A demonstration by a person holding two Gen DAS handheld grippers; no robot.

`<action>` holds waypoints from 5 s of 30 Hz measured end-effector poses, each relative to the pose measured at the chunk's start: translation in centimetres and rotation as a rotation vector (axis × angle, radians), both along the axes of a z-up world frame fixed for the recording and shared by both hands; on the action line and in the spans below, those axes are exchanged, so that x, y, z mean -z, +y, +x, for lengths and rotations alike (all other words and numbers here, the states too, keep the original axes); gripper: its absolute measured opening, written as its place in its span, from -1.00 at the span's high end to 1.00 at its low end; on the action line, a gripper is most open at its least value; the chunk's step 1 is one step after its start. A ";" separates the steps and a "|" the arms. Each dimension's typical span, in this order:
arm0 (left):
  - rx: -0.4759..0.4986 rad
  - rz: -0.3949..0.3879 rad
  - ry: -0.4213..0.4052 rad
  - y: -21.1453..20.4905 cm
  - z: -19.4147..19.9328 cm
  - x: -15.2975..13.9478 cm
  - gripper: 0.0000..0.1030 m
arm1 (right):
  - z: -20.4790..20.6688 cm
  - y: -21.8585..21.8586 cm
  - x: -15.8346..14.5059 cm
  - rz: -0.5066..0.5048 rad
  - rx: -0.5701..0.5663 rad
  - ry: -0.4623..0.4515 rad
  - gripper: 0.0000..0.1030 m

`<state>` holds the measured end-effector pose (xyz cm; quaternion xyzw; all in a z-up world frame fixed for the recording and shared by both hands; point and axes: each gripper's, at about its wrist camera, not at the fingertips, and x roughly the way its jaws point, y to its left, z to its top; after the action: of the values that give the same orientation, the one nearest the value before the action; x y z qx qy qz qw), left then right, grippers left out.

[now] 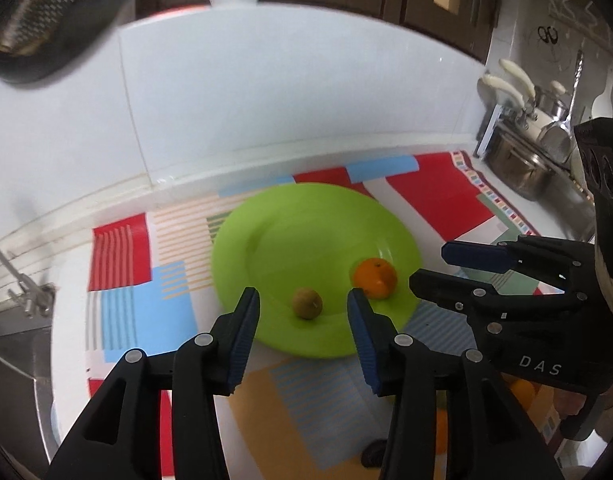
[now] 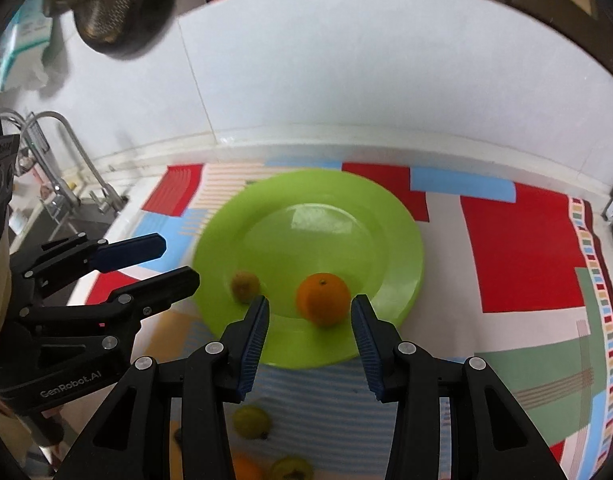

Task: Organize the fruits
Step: 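Open the left tool onto the plate while the right tool releases the orange there, then grasp a dark plum with the left tool while the right tool grasps another dark plum, then carry the plum in the left tool while the right tool carries its plum over the plate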

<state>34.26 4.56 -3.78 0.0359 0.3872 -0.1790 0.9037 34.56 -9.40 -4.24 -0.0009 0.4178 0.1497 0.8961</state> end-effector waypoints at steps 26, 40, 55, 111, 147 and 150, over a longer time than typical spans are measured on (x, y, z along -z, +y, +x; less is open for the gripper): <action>-0.084 -0.012 -0.104 4.6 -11.6 -3.1 -0.03 | -10.8 4.6 -4.0 -0.026 -0.094 -0.154 0.15; -0.087 0.030 -0.085 5.4 -14.3 0.0 -0.03 | -13.4 6.7 -1.4 -0.126 -0.170 -0.129 0.15; -0.023 0.084 0.000 4.7 -13.7 3.9 -0.03 | -12.7 7.9 1.8 -0.252 -0.304 -0.055 0.15; -0.100 0.036 -0.057 4.5 -14.4 -0.2 0.38 | -12.6 6.6 -1.0 -0.121 -0.271 -0.111 0.44; -0.053 -0.041 -0.112 -1.3 -3.4 -5.0 0.38 | -3.5 0.3 -7.8 -0.033 -0.118 -0.195 0.44; -0.057 -0.039 -0.096 -1.5 -1.9 -4.6 0.38 | -2.2 0.3 -7.7 -0.045 -0.120 -0.186 0.44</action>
<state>32.38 3.02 0.85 0.0157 0.3406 -0.1591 0.9265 32.35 -9.14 3.48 -0.0602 0.3352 0.1928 0.9203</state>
